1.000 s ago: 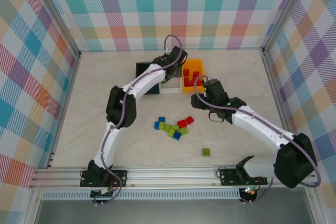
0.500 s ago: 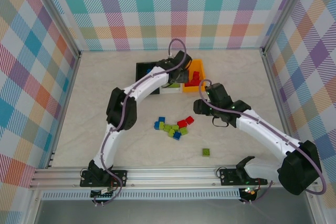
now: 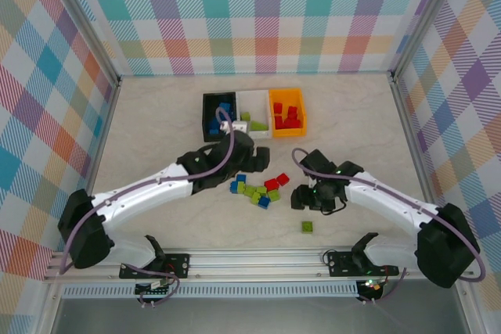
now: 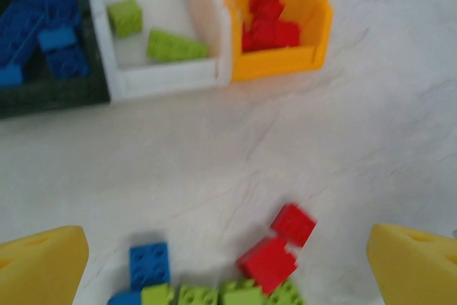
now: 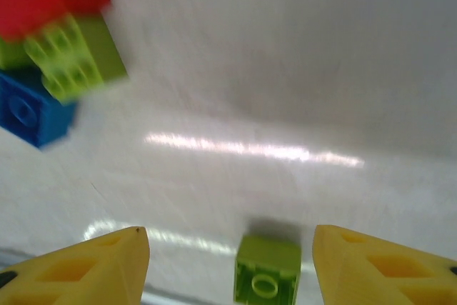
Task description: Sort the legos into containers by color
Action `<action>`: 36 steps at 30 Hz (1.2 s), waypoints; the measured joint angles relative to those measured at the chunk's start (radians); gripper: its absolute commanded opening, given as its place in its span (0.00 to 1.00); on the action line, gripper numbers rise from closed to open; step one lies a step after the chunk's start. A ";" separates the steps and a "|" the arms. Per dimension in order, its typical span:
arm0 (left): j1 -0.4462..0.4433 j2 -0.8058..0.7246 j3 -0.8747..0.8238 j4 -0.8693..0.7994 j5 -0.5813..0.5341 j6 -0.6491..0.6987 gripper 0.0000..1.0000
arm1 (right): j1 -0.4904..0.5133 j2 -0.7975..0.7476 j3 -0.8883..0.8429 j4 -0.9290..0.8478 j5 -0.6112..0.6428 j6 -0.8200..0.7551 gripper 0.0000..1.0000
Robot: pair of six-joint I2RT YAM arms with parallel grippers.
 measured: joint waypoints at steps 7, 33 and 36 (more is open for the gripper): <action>-0.012 -0.145 -0.196 -0.010 -0.007 -0.073 1.00 | 0.068 0.061 -0.003 -0.092 -0.009 0.033 0.62; -0.013 -0.199 -0.265 -0.029 -0.032 -0.128 1.00 | 0.151 0.264 0.000 -0.072 0.010 0.090 0.39; -0.013 -0.191 -0.266 -0.031 -0.031 -0.130 1.00 | 0.151 0.263 0.000 -0.075 0.017 0.087 0.35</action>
